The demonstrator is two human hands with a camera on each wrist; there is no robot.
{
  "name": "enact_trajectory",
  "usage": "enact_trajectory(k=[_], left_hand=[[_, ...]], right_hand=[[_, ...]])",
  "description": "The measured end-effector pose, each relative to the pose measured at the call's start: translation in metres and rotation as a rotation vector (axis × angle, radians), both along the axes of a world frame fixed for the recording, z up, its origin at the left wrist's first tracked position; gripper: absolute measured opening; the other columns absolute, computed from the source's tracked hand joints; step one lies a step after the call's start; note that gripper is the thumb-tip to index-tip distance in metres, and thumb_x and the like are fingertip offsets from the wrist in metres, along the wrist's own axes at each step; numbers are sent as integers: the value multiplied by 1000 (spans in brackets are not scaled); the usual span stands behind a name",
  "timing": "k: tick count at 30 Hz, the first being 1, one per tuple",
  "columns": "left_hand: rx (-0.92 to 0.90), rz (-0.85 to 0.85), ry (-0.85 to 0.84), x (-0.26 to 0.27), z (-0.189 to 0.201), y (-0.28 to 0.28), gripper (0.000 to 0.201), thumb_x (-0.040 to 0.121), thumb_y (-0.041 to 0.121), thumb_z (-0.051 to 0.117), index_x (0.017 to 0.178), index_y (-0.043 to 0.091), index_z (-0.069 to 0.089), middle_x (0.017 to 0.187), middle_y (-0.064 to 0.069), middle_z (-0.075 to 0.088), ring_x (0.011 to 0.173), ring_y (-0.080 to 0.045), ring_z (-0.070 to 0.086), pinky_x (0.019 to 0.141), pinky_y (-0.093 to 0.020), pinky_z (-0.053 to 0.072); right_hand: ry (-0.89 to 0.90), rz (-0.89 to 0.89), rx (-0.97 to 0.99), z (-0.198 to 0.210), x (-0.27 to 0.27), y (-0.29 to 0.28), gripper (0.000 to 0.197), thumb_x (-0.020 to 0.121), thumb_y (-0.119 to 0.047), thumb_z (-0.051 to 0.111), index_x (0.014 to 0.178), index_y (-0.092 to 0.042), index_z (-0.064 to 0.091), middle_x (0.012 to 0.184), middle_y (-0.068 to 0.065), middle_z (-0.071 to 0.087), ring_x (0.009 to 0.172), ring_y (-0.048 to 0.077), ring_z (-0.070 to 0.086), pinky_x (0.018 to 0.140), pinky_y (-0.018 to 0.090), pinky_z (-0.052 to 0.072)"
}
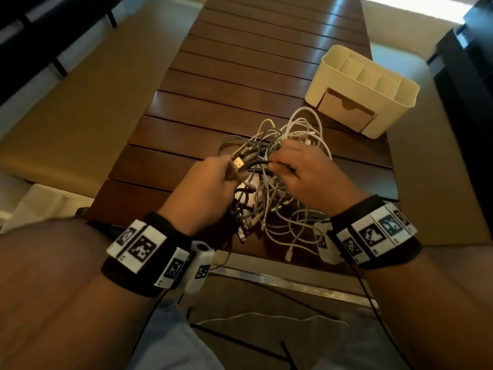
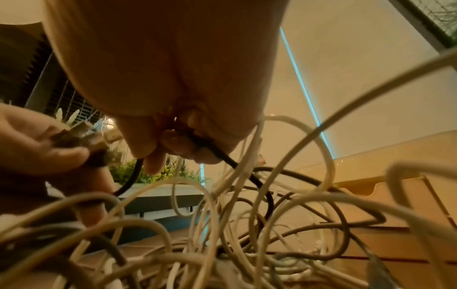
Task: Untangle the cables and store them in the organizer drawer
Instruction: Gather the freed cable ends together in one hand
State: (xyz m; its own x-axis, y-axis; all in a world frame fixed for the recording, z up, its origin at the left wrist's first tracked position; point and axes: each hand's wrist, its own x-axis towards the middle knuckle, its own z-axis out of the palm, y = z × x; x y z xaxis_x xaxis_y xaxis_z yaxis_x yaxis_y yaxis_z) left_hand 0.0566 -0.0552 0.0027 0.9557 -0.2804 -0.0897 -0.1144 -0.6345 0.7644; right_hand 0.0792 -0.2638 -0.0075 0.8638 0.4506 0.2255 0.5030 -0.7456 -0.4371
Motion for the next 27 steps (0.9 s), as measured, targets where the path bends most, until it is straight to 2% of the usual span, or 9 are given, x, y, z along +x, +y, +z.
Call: enact_trajectory(k=[3, 6, 8, 11, 14, 17, 22, 24, 27], left_hand=[[111, -30, -72, -4, -1, -4, 28, 100, 19, 56, 78, 35, 49, 69, 14, 56, 65, 3, 53, 52, -13, 37], [92, 75, -150, -1, 2, 1, 15, 100, 19, 56, 91, 31, 53, 78, 15, 56, 69, 4, 50, 55, -11, 35], [-15, 129, -189, 2, 3, 5, 11, 100, 23, 57, 93, 30, 54, 74, 14, 54, 64, 8, 50, 54, -6, 36], [-90, 6, -131, 4, 0, 0, 17, 100, 21, 60, 87, 31, 58, 67, 14, 56, 60, 12, 53, 54, -7, 37], [-118, -80, -35, 1, -2, -3, 21, 100, 20, 57, 82, 30, 58, 61, 18, 58, 56, 8, 54, 54, -11, 39], [-178, -36, -141, 2, 6, 7, 24, 101, 22, 55, 80, 33, 57, 65, 11, 58, 55, 1, 50, 51, -11, 38], [-431, 185, -151, 13, 21, 39, 23, 103, 23, 51, 86, 17, 66, 61, 16, 61, 56, 3, 53, 56, -10, 39], [-275, 156, -62, 15, 16, 42, 25, 103, 26, 52, 83, 21, 67, 62, 9, 61, 53, 4, 51, 54, -12, 37], [-27, 90, 85, 12, 3, 33, 25, 102, 28, 54, 80, 26, 67, 72, 7, 68, 59, 4, 53, 56, -20, 34]], right_hand=[[-22, 54, 0, 7, 0, 4, 20, 96, -20, 55, 101, -10, 71, 92, -4, 58, 82, 8, 50, 72, 18, 40], [-6, 97, -84, 8, 1, 2, 20, 95, -18, 56, 102, -9, 73, 94, 2, 62, 84, 14, 55, 72, 27, 44], [11, 114, -96, 6, -1, 3, 21, 96, -17, 56, 106, -8, 73, 97, 3, 64, 86, 13, 55, 73, 23, 45], [-18, 108, 1, 8, -2, 10, 20, 95, -19, 57, 101, -8, 72, 92, -2, 59, 82, 8, 52, 70, 17, 41], [-14, 78, 29, 9, -2, 13, 19, 96, -21, 55, 99, -9, 70, 90, -4, 56, 80, 12, 52, 70, 23, 43], [75, 27, -8, 3, -1, 5, 21, 101, -27, 50, 106, -14, 65, 93, -9, 54, 83, 4, 49, 73, 15, 40], [107, -169, -72, 1, 9, -21, 24, 104, -30, 43, 112, -15, 60, 109, 0, 56, 99, 14, 51, 86, 38, 46], [74, -225, 72, 8, 8, -22, 16, 104, -24, 45, 104, -17, 59, 97, -8, 55, 86, 1, 49, 74, 26, 43], [-16, -214, 316, 24, 0, -17, 10, 100, -15, 53, 97, -22, 59, 85, -18, 51, 78, -3, 51, 68, 10, 39]])
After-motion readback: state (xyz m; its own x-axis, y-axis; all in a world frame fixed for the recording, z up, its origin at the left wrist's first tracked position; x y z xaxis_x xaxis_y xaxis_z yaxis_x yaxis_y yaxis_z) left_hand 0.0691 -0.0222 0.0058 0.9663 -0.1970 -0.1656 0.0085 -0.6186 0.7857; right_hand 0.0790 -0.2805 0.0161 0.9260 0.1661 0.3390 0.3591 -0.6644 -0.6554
